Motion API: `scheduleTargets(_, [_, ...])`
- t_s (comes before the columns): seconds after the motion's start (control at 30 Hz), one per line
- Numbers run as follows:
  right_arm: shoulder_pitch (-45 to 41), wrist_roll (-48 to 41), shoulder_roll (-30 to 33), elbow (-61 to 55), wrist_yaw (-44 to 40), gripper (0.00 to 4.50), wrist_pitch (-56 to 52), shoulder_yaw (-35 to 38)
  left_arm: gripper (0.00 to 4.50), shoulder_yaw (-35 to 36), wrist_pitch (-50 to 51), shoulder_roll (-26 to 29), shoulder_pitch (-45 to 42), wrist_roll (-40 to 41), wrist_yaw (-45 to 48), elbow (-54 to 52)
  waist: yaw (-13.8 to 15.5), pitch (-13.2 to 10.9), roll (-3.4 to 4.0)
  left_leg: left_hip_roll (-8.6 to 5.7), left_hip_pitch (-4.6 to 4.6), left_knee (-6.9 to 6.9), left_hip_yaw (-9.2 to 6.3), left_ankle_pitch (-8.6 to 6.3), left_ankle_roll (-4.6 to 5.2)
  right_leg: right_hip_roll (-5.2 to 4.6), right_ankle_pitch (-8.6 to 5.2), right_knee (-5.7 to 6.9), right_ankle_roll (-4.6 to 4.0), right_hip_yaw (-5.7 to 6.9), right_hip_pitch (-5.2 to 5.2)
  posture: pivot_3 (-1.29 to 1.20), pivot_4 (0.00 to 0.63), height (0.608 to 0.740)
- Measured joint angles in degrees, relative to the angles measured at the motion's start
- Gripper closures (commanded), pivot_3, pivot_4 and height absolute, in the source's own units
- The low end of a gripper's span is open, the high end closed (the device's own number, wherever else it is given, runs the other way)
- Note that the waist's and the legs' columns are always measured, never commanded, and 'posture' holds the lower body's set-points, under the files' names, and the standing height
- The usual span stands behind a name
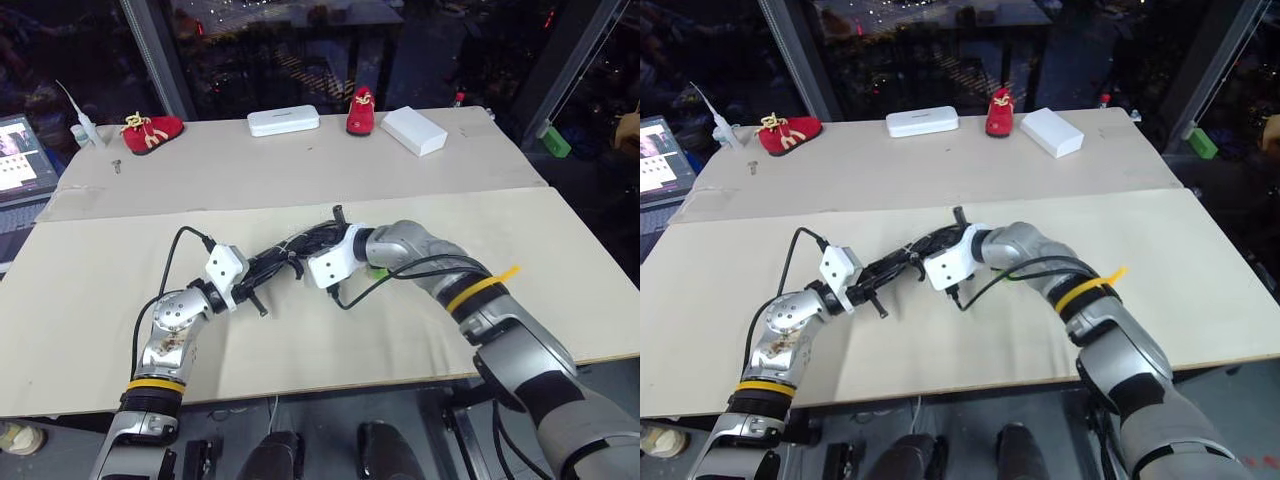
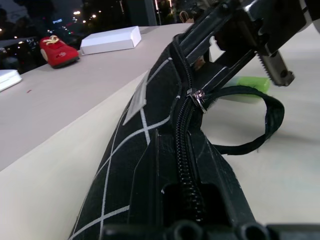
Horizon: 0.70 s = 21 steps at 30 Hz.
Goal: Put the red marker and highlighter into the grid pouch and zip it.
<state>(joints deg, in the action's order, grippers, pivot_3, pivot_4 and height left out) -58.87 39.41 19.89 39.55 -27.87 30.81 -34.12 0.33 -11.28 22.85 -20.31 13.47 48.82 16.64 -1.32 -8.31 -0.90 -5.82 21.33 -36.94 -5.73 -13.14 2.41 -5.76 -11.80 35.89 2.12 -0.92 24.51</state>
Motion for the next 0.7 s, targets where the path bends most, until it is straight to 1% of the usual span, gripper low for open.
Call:
scheduleTargets(0.07, [-0.5, -0.3, -1.9, 1.9, 0.2, 2.99, 0.1, 0.0, 4.50, 0.1, 0.1, 0.1, 0.0, 0.0, -0.1, -0.1, 0.0, 0.0, 0.00, 0.00, 0.01, 0.02, 0.00, -0.01, -0.01, 0.01, 0.00, 0.00, -0.01, -0.01, 0.04, 0.00, 0.150, 0.740])
scheduleTargets(0.1, [-0.6, -0.6, -2.6, 2.5, 0.2, 2.77, 0.1, 0.0, 4.50, 0.1, 0.1, 0.1, 0.0, 0.0, -0.2, -0.1, 0.0, 0.0, 0.00, 0.01, 0.01, 0.03, 0.00, -0.01, -0.02, 0.02, 0.01, 0.01, -0.01, -0.01, 0.04, 0.00, 0.150, 0.740])
scheduleTargets(0.2, [-0.6, -4.5, -3.7, 3.0, -3.1, 1.77, 0.0, 1.1, 4.50, 0.1, 0.1, 0.1, 0.0, 0.0, -0.4, -0.5, 0.0, 0.0, 0.02, 0.05, 0.02, 0.03, -0.01, -0.02, -0.04, 0.06, 0.01, 0.00, -0.02, -0.02, 0.06, 0.00, 0.150, 0.740])
scheduleTargets(0.23, [-0.6, -4.9, -3.5, 3.0, -3.2, 1.33, -0.1, 1.7, 4.50, 0.1, 0.1, 0.1, 0.0, 0.0, -0.6, -0.8, 0.0, 0.0, 0.02, 0.05, 0.02, 0.03, -0.02, -0.03, -0.05, 0.07, 0.01, 0.01, -0.02, -0.01, 0.06, 0.00, 0.150, 0.740])
scheduleTargets(0.27, [-0.6, -4.9, -3.4, 3.0, -3.1, 1.09, -0.1, 1.9, 4.50, 0.1, 0.1, 0.1, 0.0, 0.0, -0.6, -0.9, 0.0, 0.0, 0.03, 0.05, 0.02, 0.03, -0.02, -0.03, -0.05, 0.07, 0.01, 0.01, -0.03, -0.02, 0.06, 0.00, 0.150, 0.740])
scheduleTargets(0.3, [-0.6, -4.9, -3.3, 3.2, -2.7, 0.73, -0.2, 2.1, 4.50, 0.1, 0.1, 0.1, 0.1, 0.0, -0.7, -1.0, 0.0, 0.0, 0.03, 0.05, 0.02, 0.03, -0.02, -0.03, -0.05, 0.08, 0.01, 0.01, -0.03, -0.02, 0.06, 0.00, 0.150, 0.740])
scheduleTargets(0.4, [-0.7, -7.3, -1.2, 3.8, -3.1, 0.73, -0.7, 4.3, 4.50, 0.1, 0.2, 0.0, 0.2, 0.0, -1.1, -1.2, 0.1, 0.0, 0.04, 0.08, 0.03, 0.03, -0.02, -0.03, -0.07, 0.10, 0.02, 0.01, -0.05, -0.02, 0.08, 0.00, 0.150, 0.740])
scheduleTargets(0.5, [-0.5, -13.5, 2.7, 3.0, -6.8, 0.73, -1.6, 9.4, 4.50, 0.1, 0.2, 0.0, 0.6, 0.0, -1.4, -1.8, 0.3, 0.0, 0.03, 0.09, 0.05, 0.04, -0.02, -0.04, -0.06, 0.11, 0.02, -0.03, -0.05, -0.02, 0.07, 0.00, 0.150, 0.740])
scheduleTargets(0.57, [1.9, -22.9, 4.7, -2.9, -12.9, 0.73, -6.8, 15.3, 4.50, 0.2, 0.2, -0.1, 0.9, 0.0, -1.8, -2.1, 0.3, 0.0, 0.03, 0.19, 0.10, 0.03, -0.02, -0.09, -0.06, 0.16, 0.03, -0.09, -0.05, -0.01, 0.05, 0.00, 0.150, 0.740])
scheduleTargets(0.63, [5.8, -33.7, 6.5, -12.2, -19.8, 0.73, -16.7, 21.0, 4.50, 0.2, 0.2, -0.2, 1.0, 0.0, -2.0, -2.2, 0.4, 0.0, 0.03, 0.32, 0.13, 0.02, -0.02, -0.16, -0.08, 0.25, 0.03, -0.12, -0.05, 0.00, 0.04, 0.00, 0.150, 0.740])
scheduleTargets(0.7, [8.6, -40.9, 8.0, -19.2, -23.1, 0.73, -27.4, 24.8, 4.50, 0.2, 0.2, -0.4, 1.1, 0.0, -2.2, -2.2, 0.4, 0.0, 0.04, 0.37, 0.12, 0.01, -0.01, -0.19, -0.09, 0.27, 0.04, -0.11, -0.07, -0.02, 0.06, 0.00, 0.150, 0.740])
